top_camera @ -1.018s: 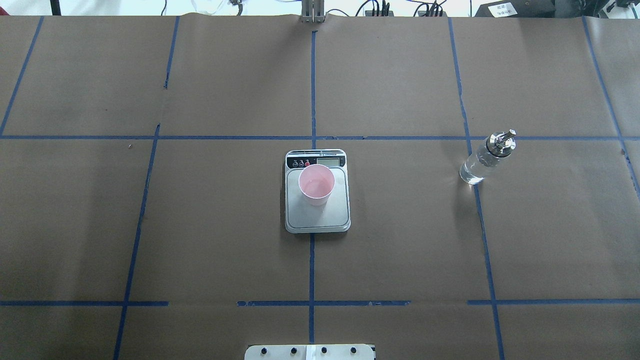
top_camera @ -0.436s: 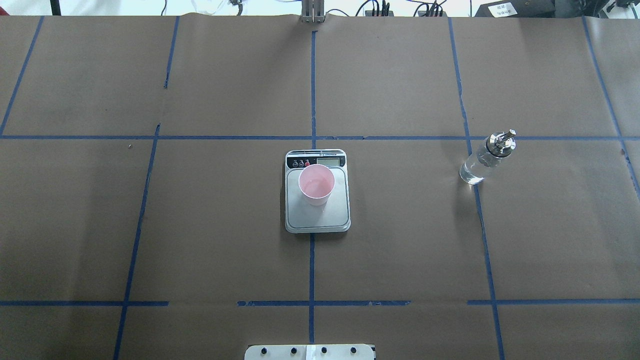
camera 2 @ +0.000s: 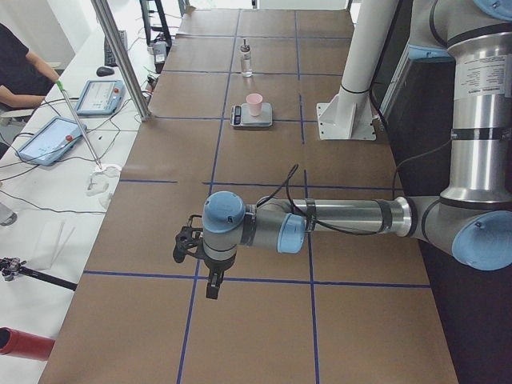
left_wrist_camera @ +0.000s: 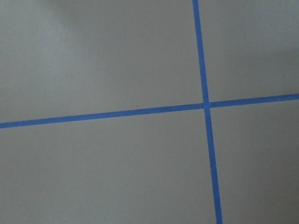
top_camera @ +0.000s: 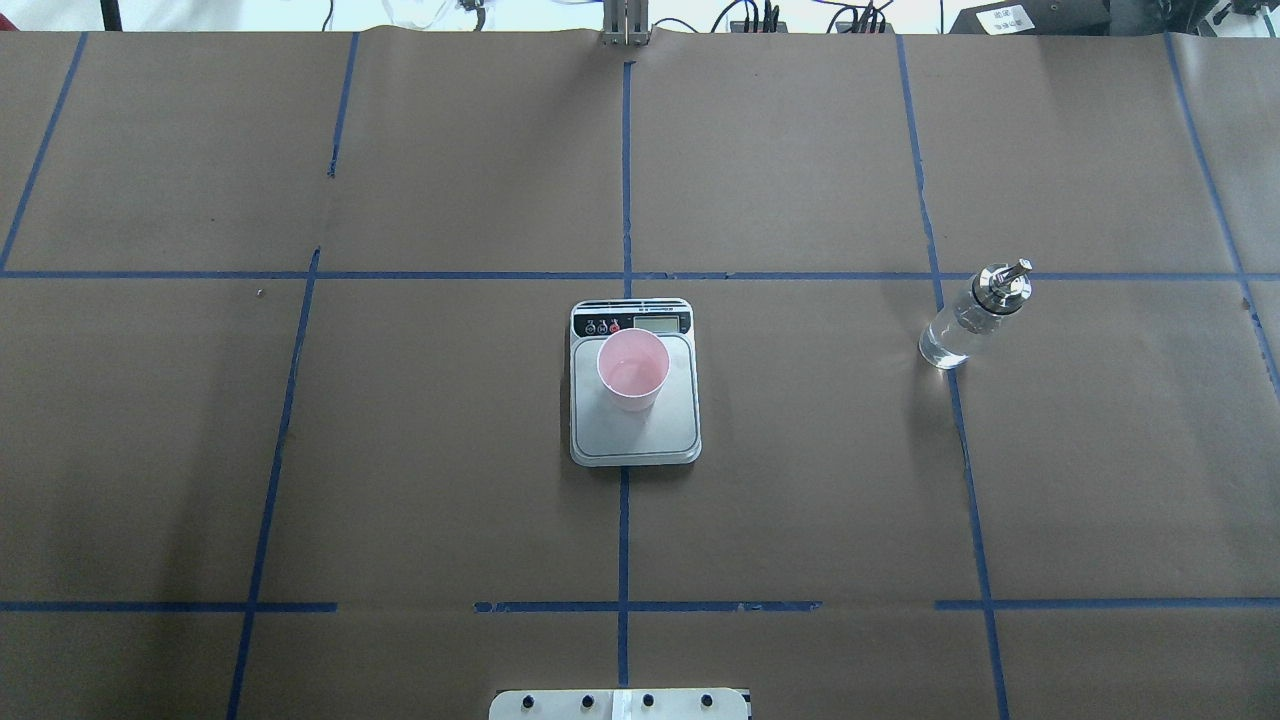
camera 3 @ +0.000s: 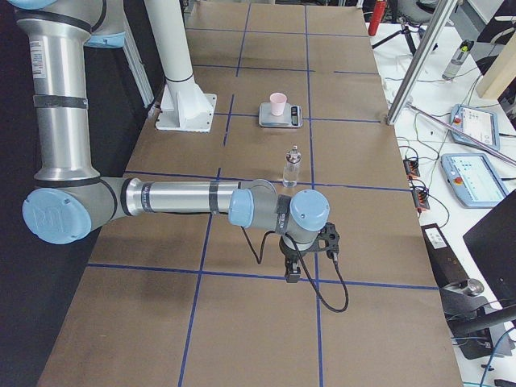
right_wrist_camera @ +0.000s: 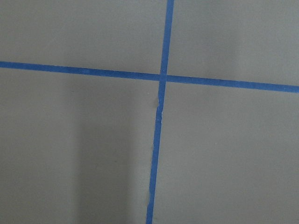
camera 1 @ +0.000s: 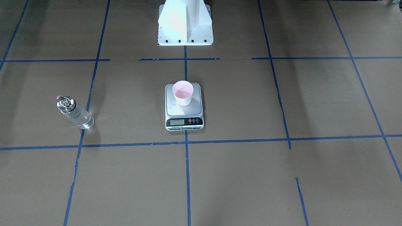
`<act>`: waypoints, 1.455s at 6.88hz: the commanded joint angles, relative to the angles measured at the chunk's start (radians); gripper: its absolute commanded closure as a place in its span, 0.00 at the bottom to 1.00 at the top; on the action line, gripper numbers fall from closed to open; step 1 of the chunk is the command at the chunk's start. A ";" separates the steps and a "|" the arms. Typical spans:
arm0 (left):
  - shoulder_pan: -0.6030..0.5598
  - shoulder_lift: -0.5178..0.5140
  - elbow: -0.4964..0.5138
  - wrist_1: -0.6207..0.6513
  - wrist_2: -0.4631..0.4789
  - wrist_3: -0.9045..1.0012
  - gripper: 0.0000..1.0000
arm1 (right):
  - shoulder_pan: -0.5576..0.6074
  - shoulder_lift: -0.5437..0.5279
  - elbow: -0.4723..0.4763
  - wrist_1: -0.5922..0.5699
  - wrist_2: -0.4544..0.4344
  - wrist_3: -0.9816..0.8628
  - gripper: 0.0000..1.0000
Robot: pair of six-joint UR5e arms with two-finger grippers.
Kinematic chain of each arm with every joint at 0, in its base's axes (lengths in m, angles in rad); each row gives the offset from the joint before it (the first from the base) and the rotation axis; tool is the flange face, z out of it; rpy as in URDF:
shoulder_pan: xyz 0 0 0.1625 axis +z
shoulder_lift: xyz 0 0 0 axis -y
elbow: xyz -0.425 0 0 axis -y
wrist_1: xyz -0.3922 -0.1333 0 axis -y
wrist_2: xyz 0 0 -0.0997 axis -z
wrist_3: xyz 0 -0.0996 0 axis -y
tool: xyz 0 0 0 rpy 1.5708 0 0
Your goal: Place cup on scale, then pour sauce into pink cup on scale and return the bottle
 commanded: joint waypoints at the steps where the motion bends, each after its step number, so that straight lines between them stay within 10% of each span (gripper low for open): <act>1: 0.003 -0.004 -0.054 0.053 -0.001 -0.001 0.00 | 0.004 0.000 0.001 0.000 0.000 0.000 0.00; 10: 0.019 0.021 -0.060 0.188 -0.001 0.065 0.00 | 0.004 -0.001 0.001 0.000 0.001 0.002 0.00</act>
